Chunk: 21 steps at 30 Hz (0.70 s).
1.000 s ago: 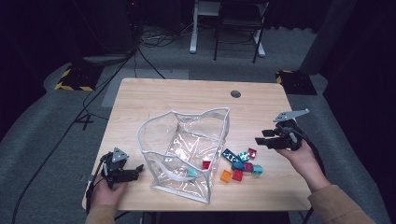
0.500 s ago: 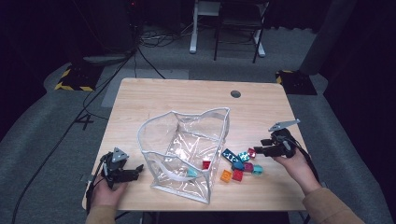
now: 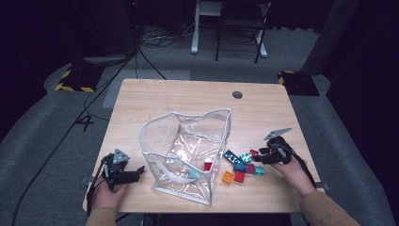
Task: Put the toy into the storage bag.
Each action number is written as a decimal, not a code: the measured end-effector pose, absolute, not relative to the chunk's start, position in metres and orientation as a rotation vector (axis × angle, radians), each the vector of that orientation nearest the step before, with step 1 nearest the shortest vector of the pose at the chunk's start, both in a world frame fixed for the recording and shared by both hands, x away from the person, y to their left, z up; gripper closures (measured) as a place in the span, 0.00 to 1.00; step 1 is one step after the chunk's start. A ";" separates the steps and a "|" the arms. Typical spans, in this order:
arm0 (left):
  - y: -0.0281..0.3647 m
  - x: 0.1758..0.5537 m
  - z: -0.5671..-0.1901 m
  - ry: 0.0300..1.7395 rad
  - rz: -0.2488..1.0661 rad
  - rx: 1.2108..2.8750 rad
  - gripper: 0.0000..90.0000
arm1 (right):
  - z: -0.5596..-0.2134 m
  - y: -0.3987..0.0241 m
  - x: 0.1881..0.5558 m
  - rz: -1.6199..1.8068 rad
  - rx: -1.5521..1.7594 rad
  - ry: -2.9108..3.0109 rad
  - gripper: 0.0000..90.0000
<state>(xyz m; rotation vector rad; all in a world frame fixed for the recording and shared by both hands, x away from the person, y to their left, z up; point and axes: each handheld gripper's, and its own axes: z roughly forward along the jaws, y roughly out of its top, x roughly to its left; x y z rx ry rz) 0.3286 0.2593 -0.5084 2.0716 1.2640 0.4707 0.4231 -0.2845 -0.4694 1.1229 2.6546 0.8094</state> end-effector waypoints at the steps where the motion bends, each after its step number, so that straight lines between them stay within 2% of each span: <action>1: 0.259 0.329 -0.508 1.264 0.471 2.072 0.19 | -0.471 -0.284 0.424 0.800 1.112 2.656 0.55; 7: 0.259 0.329 -0.508 1.265 0.471 2.073 0.19 | -0.476 -0.281 0.429 0.776 1.094 2.641 0.55; 11: 0.259 0.329 -0.508 1.264 0.470 2.072 0.19 | -0.477 -0.279 0.432 0.768 1.097 2.624 0.60; 12: 0.259 0.329 -0.508 1.264 0.470 2.072 0.19 | -0.477 -0.279 0.433 0.754 1.099 2.610 0.65; 21: 0.259 0.329 -0.508 1.264 0.471 2.072 0.19 | -0.471 -0.279 0.432 0.778 1.134 2.596 0.65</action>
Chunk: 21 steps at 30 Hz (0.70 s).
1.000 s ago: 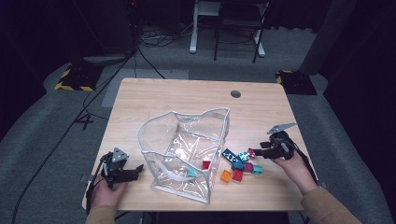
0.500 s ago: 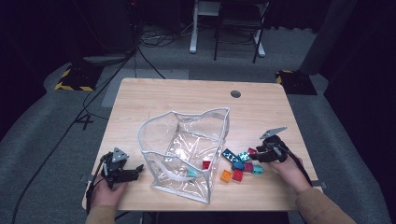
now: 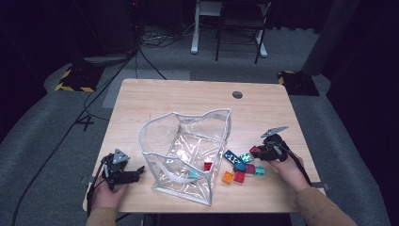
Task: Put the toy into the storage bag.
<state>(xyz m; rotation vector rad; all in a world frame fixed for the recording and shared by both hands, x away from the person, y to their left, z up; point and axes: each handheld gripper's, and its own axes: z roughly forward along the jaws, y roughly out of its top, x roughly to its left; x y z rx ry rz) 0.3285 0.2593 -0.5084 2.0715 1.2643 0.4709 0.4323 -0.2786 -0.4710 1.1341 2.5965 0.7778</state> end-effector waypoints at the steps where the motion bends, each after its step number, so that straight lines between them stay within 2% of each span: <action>1: 0.259 0.329 -0.508 1.264 0.471 2.072 0.19 | -0.468 -0.279 0.431 0.788 1.134 2.595 0.65; 21: 0.259 0.329 -0.508 1.265 0.471 2.071 0.19 | -0.404 -0.280 0.418 0.935 1.120 2.562 0.65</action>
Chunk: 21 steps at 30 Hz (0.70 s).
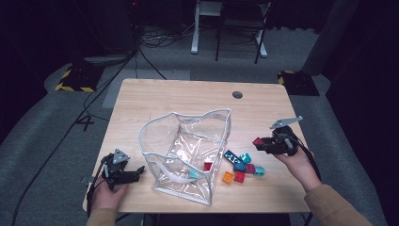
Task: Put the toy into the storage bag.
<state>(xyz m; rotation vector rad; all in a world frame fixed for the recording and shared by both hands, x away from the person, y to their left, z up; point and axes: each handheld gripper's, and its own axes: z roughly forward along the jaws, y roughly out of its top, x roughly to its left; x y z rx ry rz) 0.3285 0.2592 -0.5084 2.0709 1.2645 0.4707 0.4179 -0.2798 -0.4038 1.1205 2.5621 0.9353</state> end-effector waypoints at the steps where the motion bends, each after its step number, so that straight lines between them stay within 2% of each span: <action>1: 0.259 0.329 -0.508 1.265 0.470 2.072 0.19 | -0.401 -0.280 0.418 0.941 1.117 2.561 0.65; 12: 0.259 0.329 -0.508 1.265 0.470 2.073 0.19 | -0.352 -0.273 0.411 0.992 1.043 2.550 0.65; 21: 0.259 0.328 -0.508 1.266 0.470 2.072 0.19 | -0.328 -0.269 0.412 1.007 0.997 2.542 0.65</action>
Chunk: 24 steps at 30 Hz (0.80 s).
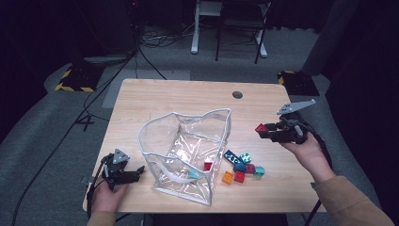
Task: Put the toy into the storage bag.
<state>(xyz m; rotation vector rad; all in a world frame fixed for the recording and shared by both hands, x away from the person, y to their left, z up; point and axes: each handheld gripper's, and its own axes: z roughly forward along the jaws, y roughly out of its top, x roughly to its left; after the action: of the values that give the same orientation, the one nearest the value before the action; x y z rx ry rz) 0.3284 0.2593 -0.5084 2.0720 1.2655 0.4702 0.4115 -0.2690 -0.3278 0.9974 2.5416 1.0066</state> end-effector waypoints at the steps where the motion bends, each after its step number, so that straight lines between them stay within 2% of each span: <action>1: 0.259 0.328 -0.508 1.266 0.470 2.072 0.19 | -0.326 -0.268 0.411 1.010 0.994 2.540 0.65; 11: 0.259 0.328 -0.508 1.265 0.470 2.072 0.19 | -0.303 -0.254 0.410 1.074 0.951 2.559 0.65; 24: 0.259 0.328 -0.508 1.265 0.470 2.071 0.19 | -0.266 -0.213 0.413 1.124 0.836 2.585 0.65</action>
<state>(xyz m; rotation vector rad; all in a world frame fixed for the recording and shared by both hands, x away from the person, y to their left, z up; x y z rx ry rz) 0.3284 0.2592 -0.5084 2.0708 1.2652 0.4704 0.4129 -0.2131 -0.2662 0.8363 2.5855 1.1243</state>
